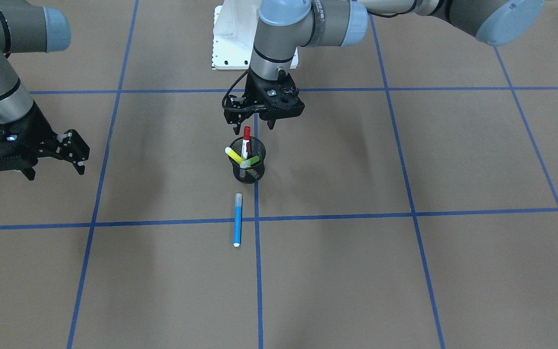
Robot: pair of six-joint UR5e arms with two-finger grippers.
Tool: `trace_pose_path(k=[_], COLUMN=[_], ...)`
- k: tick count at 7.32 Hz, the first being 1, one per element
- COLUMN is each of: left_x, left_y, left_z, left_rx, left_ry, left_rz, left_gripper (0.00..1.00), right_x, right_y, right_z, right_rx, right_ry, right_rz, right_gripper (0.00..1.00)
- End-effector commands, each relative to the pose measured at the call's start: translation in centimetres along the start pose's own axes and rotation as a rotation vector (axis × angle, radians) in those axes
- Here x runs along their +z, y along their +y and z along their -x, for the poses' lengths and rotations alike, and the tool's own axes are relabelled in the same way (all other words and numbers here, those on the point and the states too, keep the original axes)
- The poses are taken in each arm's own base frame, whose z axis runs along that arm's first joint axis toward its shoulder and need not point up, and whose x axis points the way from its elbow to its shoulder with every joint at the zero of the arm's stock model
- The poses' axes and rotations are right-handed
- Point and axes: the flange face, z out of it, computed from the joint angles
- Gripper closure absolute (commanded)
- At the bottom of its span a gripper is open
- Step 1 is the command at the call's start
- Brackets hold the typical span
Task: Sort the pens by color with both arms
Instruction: 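Move the left gripper over the pen cup, then lower the left gripper toward the pens in the cup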
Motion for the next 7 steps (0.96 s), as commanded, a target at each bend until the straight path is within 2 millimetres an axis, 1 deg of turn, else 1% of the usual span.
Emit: trace_pose_path(k=[1, 4, 6, 7], left_x=[0.95, 1.06, 1.06, 1.06], left_y=[1.97, 1.96, 1.91, 1.82], left_z=[-0.07, -0.06, -0.06, -0.07], left_rx=[0.0, -0.001, -0.002, -0.007], left_ry=[-0.005, -0.006, -0.006, -0.005], left_rz=[-0.008, -0.018, -0.022, -0.032], left_gripper=[0.29, 0.43, 0.47, 0.5], right_x=[0.15, 0.04, 0.02, -0.05], right_y=[-0.01, -0.04, 0.02, 0.03], right_z=[-0.06, -0.09, -0.11, -0.08], right_rx=[0.001, 0.002, 0.002, 0.001], right_ry=[0.002, 0.001, 0.0, -0.001], right_rz=[0.003, 0.0, 0.001, 0.0], right_gripper=[0.0, 0.0, 0.0, 0.0])
